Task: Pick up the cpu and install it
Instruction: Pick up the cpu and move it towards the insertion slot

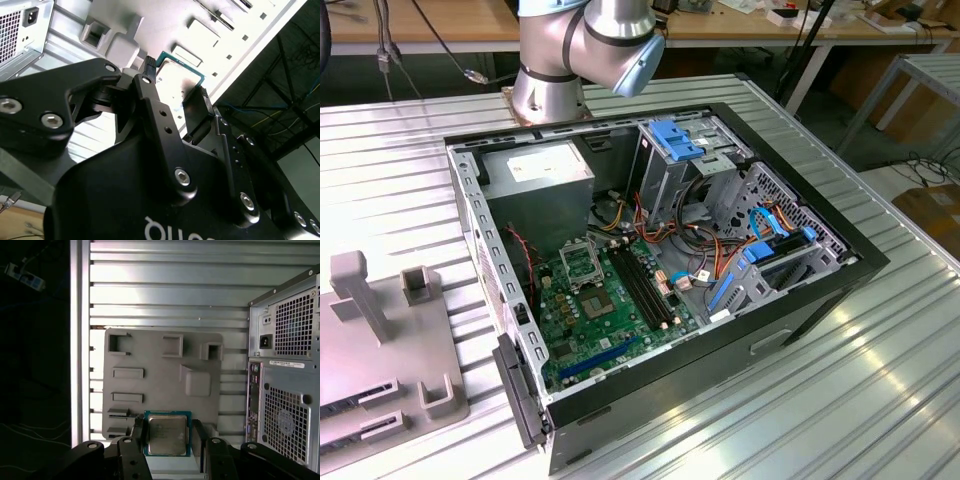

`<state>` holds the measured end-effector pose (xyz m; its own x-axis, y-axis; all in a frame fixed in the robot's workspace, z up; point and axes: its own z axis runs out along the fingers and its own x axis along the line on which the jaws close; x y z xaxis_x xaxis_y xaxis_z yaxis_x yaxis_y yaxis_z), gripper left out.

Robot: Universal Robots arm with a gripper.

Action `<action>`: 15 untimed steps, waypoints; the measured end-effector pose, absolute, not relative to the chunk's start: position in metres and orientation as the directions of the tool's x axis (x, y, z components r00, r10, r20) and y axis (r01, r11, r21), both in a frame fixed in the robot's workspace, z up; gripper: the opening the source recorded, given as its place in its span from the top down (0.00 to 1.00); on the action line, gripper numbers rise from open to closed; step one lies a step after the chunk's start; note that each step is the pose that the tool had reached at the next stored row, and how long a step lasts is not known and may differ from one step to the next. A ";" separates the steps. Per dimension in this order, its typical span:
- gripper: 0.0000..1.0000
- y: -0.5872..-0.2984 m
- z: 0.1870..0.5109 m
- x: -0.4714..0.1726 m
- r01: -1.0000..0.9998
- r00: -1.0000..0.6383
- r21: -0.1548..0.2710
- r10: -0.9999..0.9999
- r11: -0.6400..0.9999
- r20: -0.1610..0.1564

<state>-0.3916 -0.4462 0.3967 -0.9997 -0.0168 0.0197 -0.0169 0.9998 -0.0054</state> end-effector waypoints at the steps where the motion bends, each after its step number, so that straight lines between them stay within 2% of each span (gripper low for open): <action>1: 0.53 -0.446 0.399 -0.392 -0.017 -1.000 -0.005 -0.017 1.000 0.020; 15: 0.53 -0.446 0.400 -0.388 -0.017 -1.000 -0.005 -0.017 1.000 0.021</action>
<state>-0.3875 -0.4462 0.3999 -0.9996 -0.0169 0.0208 -0.0170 0.9998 -0.0047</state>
